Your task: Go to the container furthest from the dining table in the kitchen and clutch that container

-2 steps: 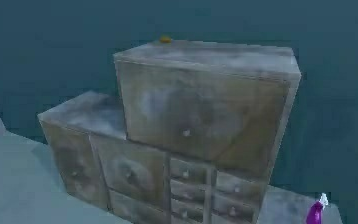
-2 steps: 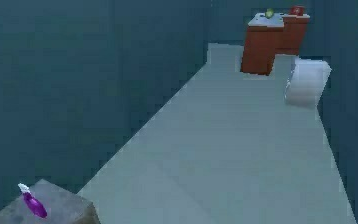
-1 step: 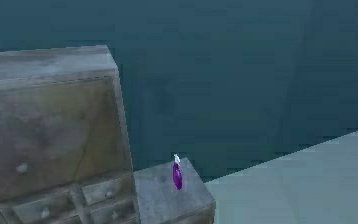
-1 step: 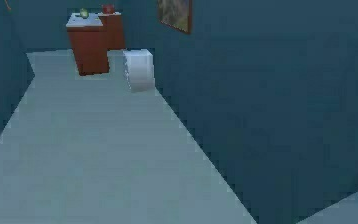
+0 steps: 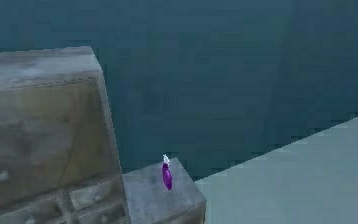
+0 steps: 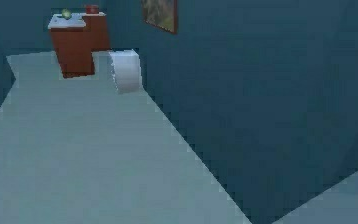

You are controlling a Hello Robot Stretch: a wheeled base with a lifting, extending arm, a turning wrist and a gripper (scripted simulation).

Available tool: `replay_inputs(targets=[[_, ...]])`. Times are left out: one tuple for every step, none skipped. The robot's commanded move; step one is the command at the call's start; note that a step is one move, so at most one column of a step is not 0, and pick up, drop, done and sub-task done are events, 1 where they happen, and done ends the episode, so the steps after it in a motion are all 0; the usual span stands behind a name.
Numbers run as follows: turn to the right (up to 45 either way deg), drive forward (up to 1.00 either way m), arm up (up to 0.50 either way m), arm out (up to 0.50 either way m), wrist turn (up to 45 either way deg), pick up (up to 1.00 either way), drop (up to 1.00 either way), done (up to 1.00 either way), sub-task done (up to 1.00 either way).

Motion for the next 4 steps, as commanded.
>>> replay_inputs(targets=[[0.0,0.3,0.0,0.0,0.0,0.0,0.0,0.0,0.0],[-45.0,0.0,0.0,0.0,0.0,0.0,0.0,0.0,0.0],[-45.0,0.0,0.0,0.0,0.0,0.0,0.0,0.0,0.0],[0.0,0.0,0.48,0.0,0.0,0.0,0.0,0.0,0.0]])
